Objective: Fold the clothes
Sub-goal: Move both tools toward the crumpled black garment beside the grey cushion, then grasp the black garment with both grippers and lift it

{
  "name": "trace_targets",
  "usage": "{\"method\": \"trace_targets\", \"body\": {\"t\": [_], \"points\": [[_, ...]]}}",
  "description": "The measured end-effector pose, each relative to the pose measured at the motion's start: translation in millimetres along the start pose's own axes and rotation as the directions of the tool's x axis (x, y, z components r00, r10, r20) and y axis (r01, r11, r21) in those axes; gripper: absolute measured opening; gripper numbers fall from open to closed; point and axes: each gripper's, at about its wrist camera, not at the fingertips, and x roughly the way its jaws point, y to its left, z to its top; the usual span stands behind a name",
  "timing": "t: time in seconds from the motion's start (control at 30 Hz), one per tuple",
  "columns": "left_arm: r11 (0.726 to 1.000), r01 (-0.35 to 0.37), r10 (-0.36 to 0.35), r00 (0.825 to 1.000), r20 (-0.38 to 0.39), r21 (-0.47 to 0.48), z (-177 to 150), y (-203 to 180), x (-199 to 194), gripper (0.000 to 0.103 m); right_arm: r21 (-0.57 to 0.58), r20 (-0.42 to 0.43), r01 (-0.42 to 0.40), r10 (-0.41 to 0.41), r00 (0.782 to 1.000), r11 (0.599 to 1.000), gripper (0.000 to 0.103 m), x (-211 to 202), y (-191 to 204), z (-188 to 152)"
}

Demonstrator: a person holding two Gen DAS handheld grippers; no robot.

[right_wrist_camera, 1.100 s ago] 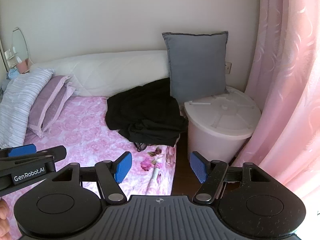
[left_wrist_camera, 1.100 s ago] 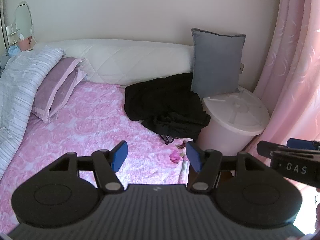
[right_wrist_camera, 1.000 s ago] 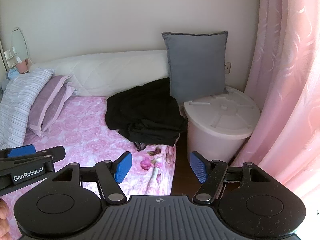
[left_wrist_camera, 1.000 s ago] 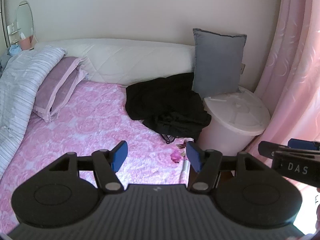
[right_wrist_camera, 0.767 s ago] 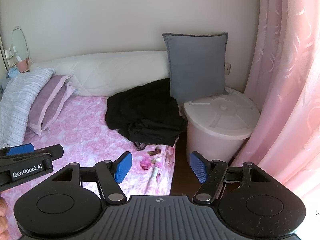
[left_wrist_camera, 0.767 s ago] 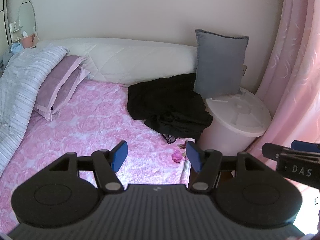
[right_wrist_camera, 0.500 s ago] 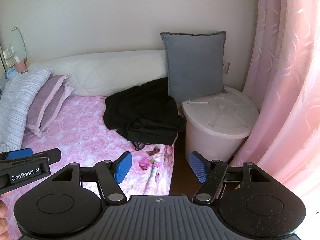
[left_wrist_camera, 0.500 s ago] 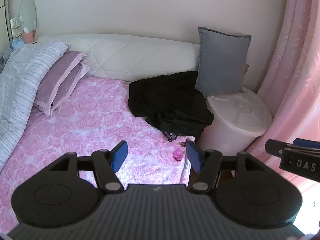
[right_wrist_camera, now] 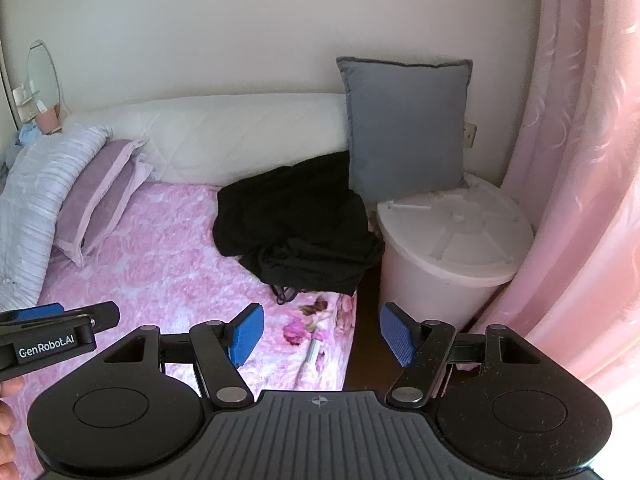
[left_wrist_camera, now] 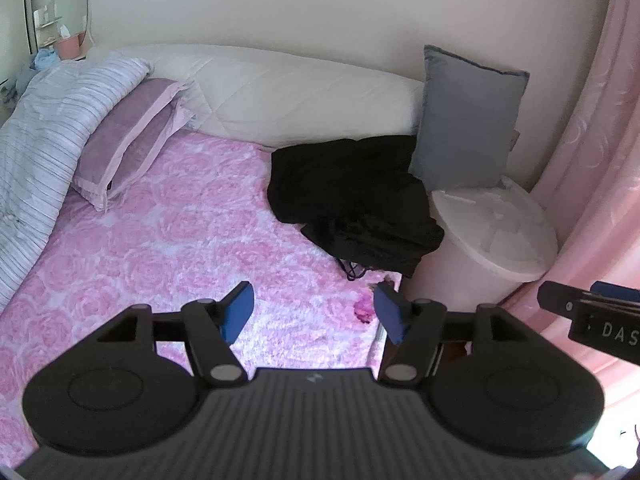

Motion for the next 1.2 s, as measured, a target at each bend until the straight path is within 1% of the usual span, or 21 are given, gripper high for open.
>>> {"method": "trace_targets", "body": {"t": [0.3,0.63,0.8,0.97,1.07,1.2], "points": [[0.999,-0.032,0.032,0.999,-0.026,0.006,21,-3,32,0.063,-0.017,-0.039,-0.019,0.018,0.999,1.000,0.068,37,-4,17],[0.998,-0.058,0.059,0.995,-0.075,0.012,41,-1,79,0.063,-0.011,-0.071,-0.082,0.081,0.994,0.997,0.068,90,-12,38],[0.997,-0.064,0.060,0.990,-0.129,-0.032,51,1,121,0.063,-0.006,-0.099,-0.128,0.126,0.987,0.992,0.068,132,-26,56],[0.992,-0.104,0.088,0.976,-0.199,-0.072,66,-3,174,0.063,0.007,-0.170,-0.163,0.161,0.972,0.987,0.068,186,-46,73],[0.986,-0.096,0.065,0.976,-0.208,-0.139,76,-3,206,0.062,0.017,-0.222,-0.168,0.167,0.961,0.986,0.068,220,-57,83],[0.984,-0.084,0.039,0.961,-0.274,-0.156,89,-10,256,0.062,0.023,-0.270,-0.150,0.151,0.951,0.988,0.068,263,-71,98]]}}
